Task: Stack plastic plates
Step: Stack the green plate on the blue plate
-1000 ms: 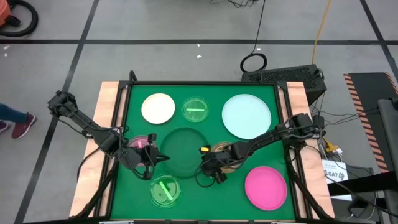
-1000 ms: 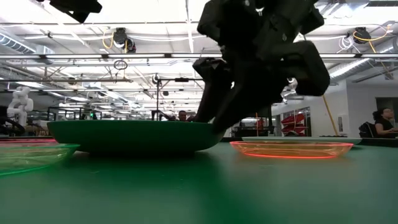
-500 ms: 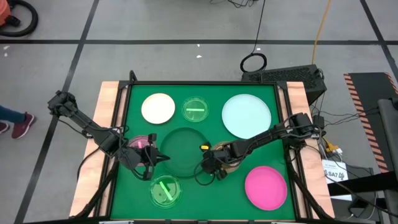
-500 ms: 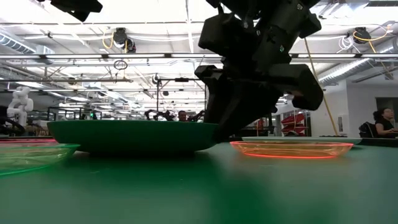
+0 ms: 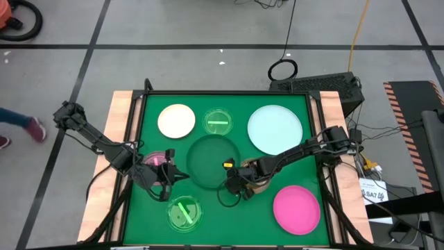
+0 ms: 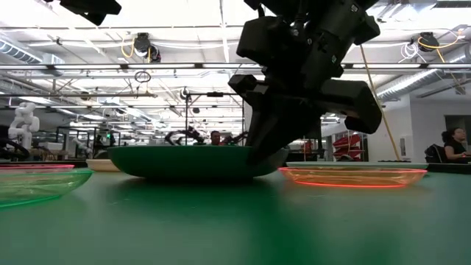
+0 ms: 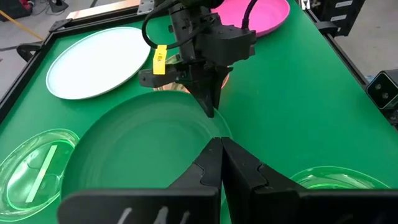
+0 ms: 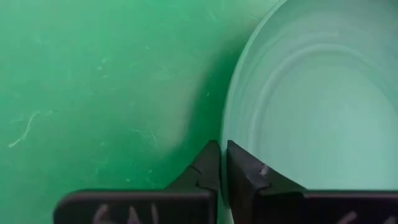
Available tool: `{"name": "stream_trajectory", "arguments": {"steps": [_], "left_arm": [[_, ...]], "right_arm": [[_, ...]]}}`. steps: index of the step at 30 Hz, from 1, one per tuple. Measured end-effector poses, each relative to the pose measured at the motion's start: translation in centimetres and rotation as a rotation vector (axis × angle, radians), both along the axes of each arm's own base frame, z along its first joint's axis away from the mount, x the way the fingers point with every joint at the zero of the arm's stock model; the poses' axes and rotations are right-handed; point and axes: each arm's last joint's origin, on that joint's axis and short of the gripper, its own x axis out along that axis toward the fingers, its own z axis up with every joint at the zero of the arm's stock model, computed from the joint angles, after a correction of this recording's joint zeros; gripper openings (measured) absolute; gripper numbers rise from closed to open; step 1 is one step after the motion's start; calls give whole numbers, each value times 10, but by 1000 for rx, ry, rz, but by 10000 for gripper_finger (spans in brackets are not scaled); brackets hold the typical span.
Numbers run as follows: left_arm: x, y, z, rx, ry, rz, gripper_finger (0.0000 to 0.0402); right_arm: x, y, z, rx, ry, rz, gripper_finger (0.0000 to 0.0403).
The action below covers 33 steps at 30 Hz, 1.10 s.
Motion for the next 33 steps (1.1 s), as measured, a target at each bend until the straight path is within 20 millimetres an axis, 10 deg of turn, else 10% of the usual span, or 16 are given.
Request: {"name": "stream_trajectory", "arguments": {"steps": [33], "left_arm": [[0,0,0,-4,-2,1,8]], "right_arm": [[-18,26,42,-235,-161,62,4]]}}
